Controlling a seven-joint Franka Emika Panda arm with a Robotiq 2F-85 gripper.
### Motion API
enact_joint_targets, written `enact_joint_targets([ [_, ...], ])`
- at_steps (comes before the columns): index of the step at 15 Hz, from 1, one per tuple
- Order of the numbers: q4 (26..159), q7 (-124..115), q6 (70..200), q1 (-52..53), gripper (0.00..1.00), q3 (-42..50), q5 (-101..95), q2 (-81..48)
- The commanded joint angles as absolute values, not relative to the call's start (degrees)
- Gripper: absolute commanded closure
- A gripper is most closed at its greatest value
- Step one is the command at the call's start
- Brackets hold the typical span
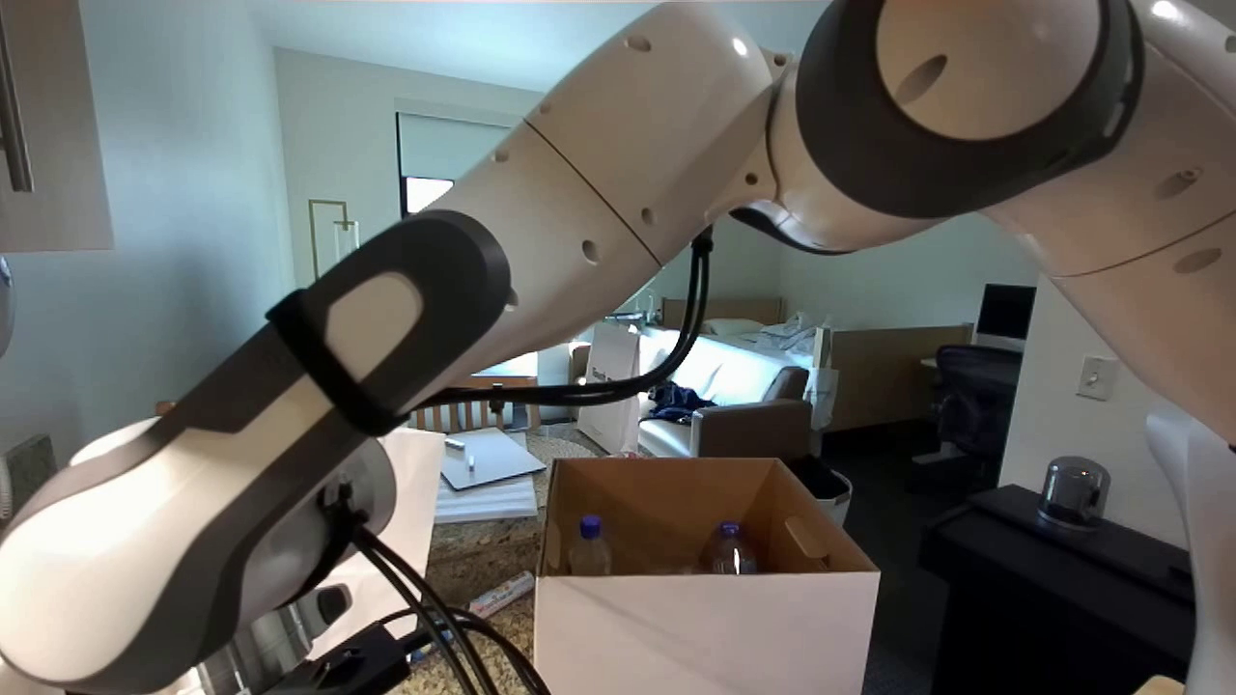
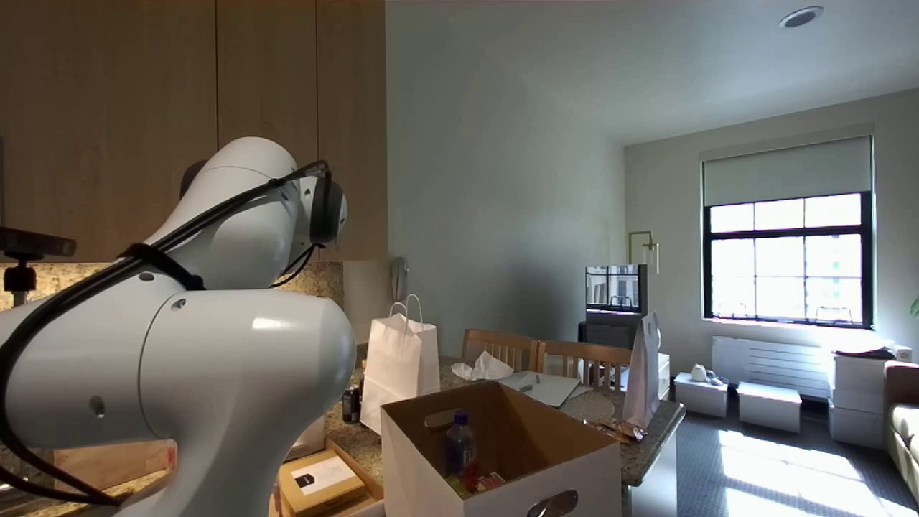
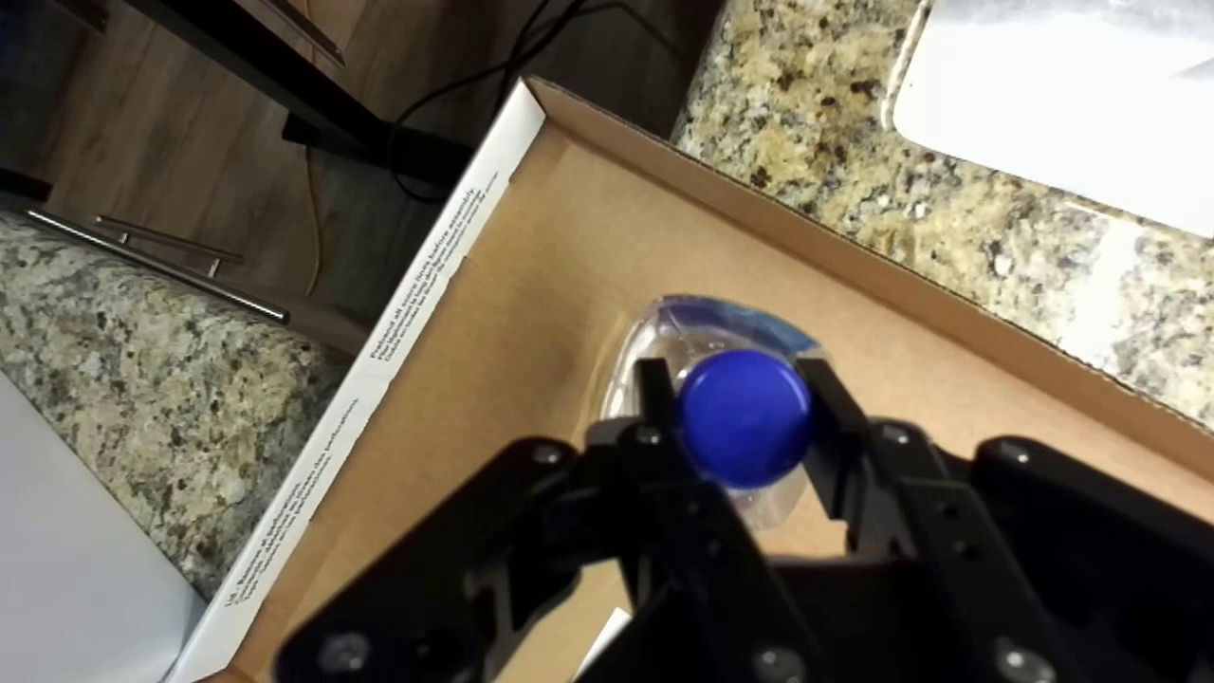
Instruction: Pick up the bottles from the counter and put them in the box
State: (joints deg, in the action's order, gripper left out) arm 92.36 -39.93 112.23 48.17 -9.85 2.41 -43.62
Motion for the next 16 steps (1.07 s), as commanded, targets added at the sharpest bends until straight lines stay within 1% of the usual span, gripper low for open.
enact_joint_targets([
  [1,95.0,-42.3,113.9,48.6,0.90,-9.4,2.7,-42.4],
  [4,96.1,-43.7,113.9,48.7,0.90,-9.5,2.7,-41.1],
  [6,98.9,-44.8,114.3,48.6,0.90,-9.5,2.4,-37.6],
  [10,108.0,-49.8,118.3,47.4,0.90,-8.8,2.5,-26.6],
  [14,114.0,-52.4,117.5,43.6,0.90,-9.0,3.1,-15.9],
  [16,116.4,-48.6,116.1,39.5,0.90,-10.3,5.3,-10.8],
])
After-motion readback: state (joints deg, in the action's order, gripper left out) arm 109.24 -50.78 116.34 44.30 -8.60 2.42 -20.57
